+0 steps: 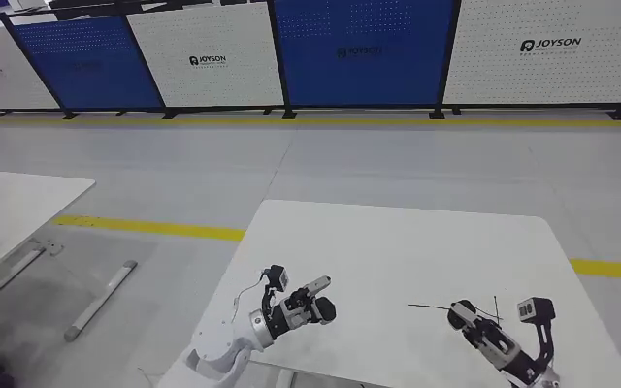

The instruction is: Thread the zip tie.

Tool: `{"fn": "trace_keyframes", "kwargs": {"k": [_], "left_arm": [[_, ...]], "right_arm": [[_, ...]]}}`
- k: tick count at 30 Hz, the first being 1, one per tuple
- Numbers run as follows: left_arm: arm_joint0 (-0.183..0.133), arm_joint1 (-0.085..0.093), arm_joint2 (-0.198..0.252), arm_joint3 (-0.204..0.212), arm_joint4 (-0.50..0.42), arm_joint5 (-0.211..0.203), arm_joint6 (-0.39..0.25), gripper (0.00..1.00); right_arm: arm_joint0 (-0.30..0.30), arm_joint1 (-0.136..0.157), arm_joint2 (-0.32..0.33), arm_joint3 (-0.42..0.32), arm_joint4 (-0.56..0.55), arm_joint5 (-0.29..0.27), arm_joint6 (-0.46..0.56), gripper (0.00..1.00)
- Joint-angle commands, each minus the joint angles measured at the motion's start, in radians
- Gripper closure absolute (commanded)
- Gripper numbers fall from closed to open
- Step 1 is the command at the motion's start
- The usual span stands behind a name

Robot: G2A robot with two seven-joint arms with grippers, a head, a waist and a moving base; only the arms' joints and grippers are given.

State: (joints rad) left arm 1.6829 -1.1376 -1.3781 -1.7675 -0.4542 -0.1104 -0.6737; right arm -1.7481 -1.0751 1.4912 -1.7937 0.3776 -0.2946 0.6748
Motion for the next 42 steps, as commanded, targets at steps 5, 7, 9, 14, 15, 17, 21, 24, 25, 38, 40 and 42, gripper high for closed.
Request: {"fn": "trace_keyframes", "kwargs": {"k": [5,7,9,14,15,17,21,24,25,38,40,42], "left_arm": [[-0.005,-0.003,0.017,-0.004,-0.026,0.006,0.017,0.00],[-0.002,-0.004,0.032,-0.013,-0.025,-0.006,0.037,0.00],[-0.001,-0.008,0.051,-0.019,-0.012,-0.026,0.074,0.00],[-0.026,-0.020,0.123,0.006,0.028,-0.059,0.188,0.00],[-0.033,-0.023,0.134,0.015,0.046,-0.072,0.221,0.00],[-0.045,-0.028,0.158,0.035,0.058,-0.072,0.253,0.00],[-0.045,-0.028,0.158,0.035,0.058,-0.072,0.253,0.00],[-0.045,-0.028,0.158,0.035,0.058,-0.072,0.253,0.00],[-0.045,-0.028,0.158,0.035,0.058,-0.072,0.253,0.00],[-0.084,-0.041,0.237,0.045,0.057,-0.075,0.292,0.00],[-0.089,-0.045,0.242,0.054,0.022,-0.100,0.314,0.00],[-0.089,-0.045,0.242,0.054,0.022,-0.100,0.314,0.00]], "right_arm": [[0.002,-0.003,-0.014,-0.011,0.009,-0.001,-0.021,1.00],[0.002,-0.008,-0.041,-0.026,0.021,-0.010,-0.046,1.00],[0.002,-0.014,-0.073,-0.039,0.024,-0.019,-0.076,1.00],[0.017,-0.030,-0.154,-0.048,-0.031,-0.045,-0.189,1.00],[0.019,-0.032,-0.162,-0.046,-0.032,-0.045,-0.198,1.00],[0.020,-0.033,-0.165,-0.045,-0.033,-0.043,-0.200,1.00],[0.020,-0.033,-0.165,-0.045,-0.033,-0.043,-0.200,1.00],[0.020,-0.033,-0.165,-0.045,-0.033,-0.043,-0.200,1.00],[0.020,-0.033,-0.165,-0.045,-0.033,-0.043,-0.200,1.00],[0.062,-0.050,-0.286,-0.075,-0.172,0.005,-0.260,1.00],[0.075,-0.054,-0.307,-0.069,-0.199,0.019,-0.281,1.00],[0.075,-0.054,-0.307,-0.069,-0.199,0.019,-0.281,1.00]]}}
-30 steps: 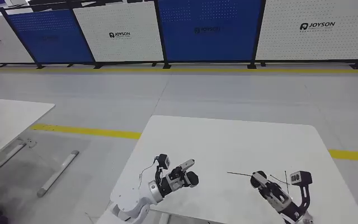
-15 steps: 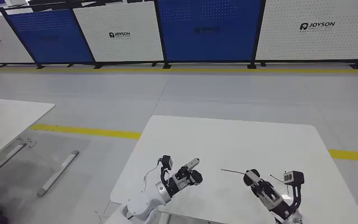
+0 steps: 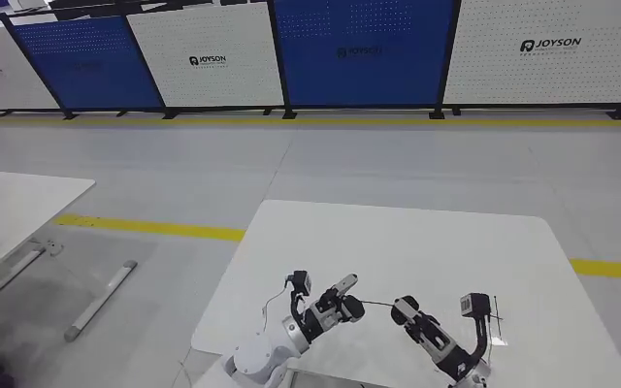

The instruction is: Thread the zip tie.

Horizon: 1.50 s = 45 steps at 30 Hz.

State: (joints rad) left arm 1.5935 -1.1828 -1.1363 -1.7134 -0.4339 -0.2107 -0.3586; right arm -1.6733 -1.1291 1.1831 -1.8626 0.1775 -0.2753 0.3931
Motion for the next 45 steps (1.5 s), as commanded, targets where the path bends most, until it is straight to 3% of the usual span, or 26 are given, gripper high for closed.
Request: {"fn": "trace_keyframes", "kwargs": {"k": [1,9,15,21,26,30,39,45], "left_arm": [[0.000,0.000,0.000,0.000,0.001,0.001,-0.001,0.00],[-0.001,-0.001,0.001,0.000,-0.001,0.002,0.008,0.00],[-0.035,-0.013,0.046,0.012,-0.017,-0.010,0.053,0.00],[-0.035,-0.013,0.046,0.012,-0.017,-0.010,0.053,0.00],[-0.037,-0.014,0.050,0.011,-0.011,-0.006,0.057,0.00],[-0.037,-0.016,0.057,0.010,0.009,-0.020,0.095,0.00],[-0.038,-0.016,0.062,0.008,0.023,-0.017,0.093,0.00],[-0.014,-0.010,0.057,-0.017,0.025,-0.015,0.038,0.00]], "right_arm": [[0.000,0.000,0.001,0.000,0.001,0.000,0.000,1.00],[0.000,0.000,0.001,0.000,0.001,0.000,0.000,1.00],[0.000,0.000,0.001,0.000,0.001,0.000,0.000,1.00],[0.000,0.000,0.001,0.000,0.001,0.000,0.000,1.00],[0.017,-0.007,-0.037,0.017,-0.090,0.064,-0.052,1.00],[0.032,-0.012,-0.056,0.027,-0.084,0.070,-0.054,1.00],[0.032,-0.012,-0.056,0.027,-0.084,0.070,-0.054,1.00],[0.032,-0.012,-0.056,0.027,-0.084,0.070,-0.054,1.00]]}}
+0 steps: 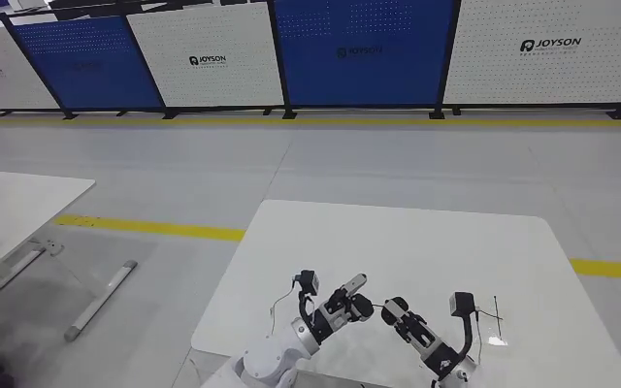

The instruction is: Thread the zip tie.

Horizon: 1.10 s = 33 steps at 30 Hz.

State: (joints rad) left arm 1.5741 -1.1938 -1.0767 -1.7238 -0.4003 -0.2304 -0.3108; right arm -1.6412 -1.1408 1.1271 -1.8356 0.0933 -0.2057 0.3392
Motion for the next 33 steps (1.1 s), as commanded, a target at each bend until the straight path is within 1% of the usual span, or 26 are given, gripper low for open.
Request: {"fn": "trace_keyframes", "kwargs": {"k": [1,3,5,11,17,19,21,23,27,29,30,31,32,33], "left_arm": [[0.009,0.002,-0.006,-0.013,-0.010,0.007,-0.012,0.00],[0.015,0.004,-0.010,-0.023,-0.012,0.004,-0.011,0.00],[0.019,0.004,-0.011,-0.029,-0.019,0.000,-0.005,0.00],[0.019,0.004,-0.011,-0.029,-0.019,0.000,-0.005,0.00],[0.019,0.004,-0.011,-0.029,-0.019,0.000,-0.005,0.00],[0.014,0.003,0.001,-0.029,-0.012,0.019,-0.011,0.00],[0.010,0.004,0.008,-0.027,0.007,0.028,-0.031,0.00],[0.009,0.004,0.011,-0.025,-0.008,0.033,-0.043,0.00],[0.002,0.003,0.006,-0.015,-0.042,0.030,-0.031,0.00],[-0.001,0.002,0.005,-0.012,-0.067,0.028,-0.034,0.19],[-0.003,0.002,0.003,-0.010,-0.078,0.025,-0.038,0.26],[-0.004,0.002,0.002,-0.009,-0.082,0.024,-0.041,0.42],[-0.004,0.002,0.001,-0.008,-0.083,0.023,-0.043,0.51],[-0.004,0.002,0.002,-0.007,-0.087,0.023,-0.045,0.54]], "right_arm": [[0.000,0.000,0.000,0.000,0.000,0.000,0.000,1.00],[0.000,0.000,-0.001,0.001,-0.002,0.003,-0.005,1.00],[0.003,-0.003,-0.006,0.002,-0.012,0.019,-0.024,1.00],[0.012,-0.012,-0.016,0.010,-0.023,0.039,-0.102,1.00],[0.013,-0.012,-0.017,0.011,-0.027,0.041,-0.105,1.00],[0.013,-0.012,-0.017,0.011,-0.027,0.041,-0.105,1.00],[0.013,-0.012,-0.017,0.011,-0.027,0.041,-0.105,1.00],[0.013,-0.012,-0.017,0.011,-0.027,0.041,-0.105,1.00],[0.013,-0.012,-0.017,0.011,-0.027,0.041,-0.105,1.00],[0.013,-0.012,-0.017,0.011,-0.027,0.041,-0.105,1.00],[0.013,-0.012,-0.017,0.011,-0.027,0.041,-0.105,1.00],[0.013,-0.012,-0.017,0.011,-0.027,0.041,-0.105,1.00],[0.013,-0.012,-0.017,0.011,-0.027,0.041,-0.105,1.00],[0.013,-0.012,-0.017,0.011,-0.027,0.041,-0.105,1.00]]}}
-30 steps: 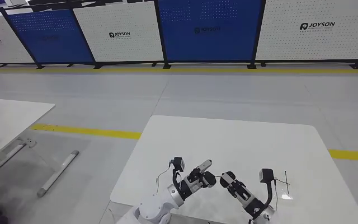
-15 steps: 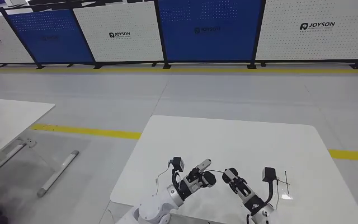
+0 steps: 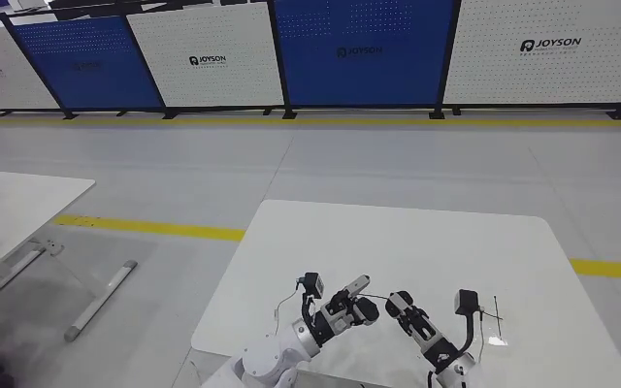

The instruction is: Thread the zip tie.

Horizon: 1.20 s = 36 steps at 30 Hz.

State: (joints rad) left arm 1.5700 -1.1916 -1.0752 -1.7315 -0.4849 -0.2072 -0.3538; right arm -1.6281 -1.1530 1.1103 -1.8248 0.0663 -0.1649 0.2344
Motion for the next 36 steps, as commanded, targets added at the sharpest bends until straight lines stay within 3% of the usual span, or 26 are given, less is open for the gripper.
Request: {"fn": "trace_keyframes", "kwargs": {"k": [1,3,9,11,14,24,29,36], "left_arm": [[0.000,0.000,0.001,0.002,-0.005,0.001,-0.005,0.55],[-0.003,0.001,0.001,0.003,-0.012,0.009,-0.011,0.53],[0.001,0.003,-0.003,-0.002,-0.010,0.001,-0.030,0.64],[0.005,0.007,-0.004,-0.003,0.034,-0.015,-0.047,0.58],[0.012,0.009,0.004,-0.006,0.066,-0.023,-0.053,0.60],[-0.001,0.007,0.011,0.017,0.075,-0.030,-0.017,0.67],[-0.012,0.006,0.023,0.033,0.068,-0.003,-0.023,0.60],[-0.024,0.005,0.027,0.047,0.043,0.008,-0.013,0.65]], "right_arm": [[0.000,0.000,0.000,0.000,0.000,0.000,0.000,1.00],[0.000,0.000,0.000,0.000,0.000,0.000,0.000,1.00],[0.000,0.000,0.000,0.000,0.000,0.000,0.000,1.00],[0.000,0.000,0.000,0.000,0.000,0.000,0.000,1.00],[0.000,0.000,0.000,0.000,0.000,0.000,0.000,1.00],[0.000,0.000,0.000,0.000,0.000,0.000,0.000,1.00],[0.000,0.000,0.000,0.000,0.000,0.000,0.000,1.00],[0.000,0.000,0.000,0.000,0.000,0.000,0.000,1.00]]}}
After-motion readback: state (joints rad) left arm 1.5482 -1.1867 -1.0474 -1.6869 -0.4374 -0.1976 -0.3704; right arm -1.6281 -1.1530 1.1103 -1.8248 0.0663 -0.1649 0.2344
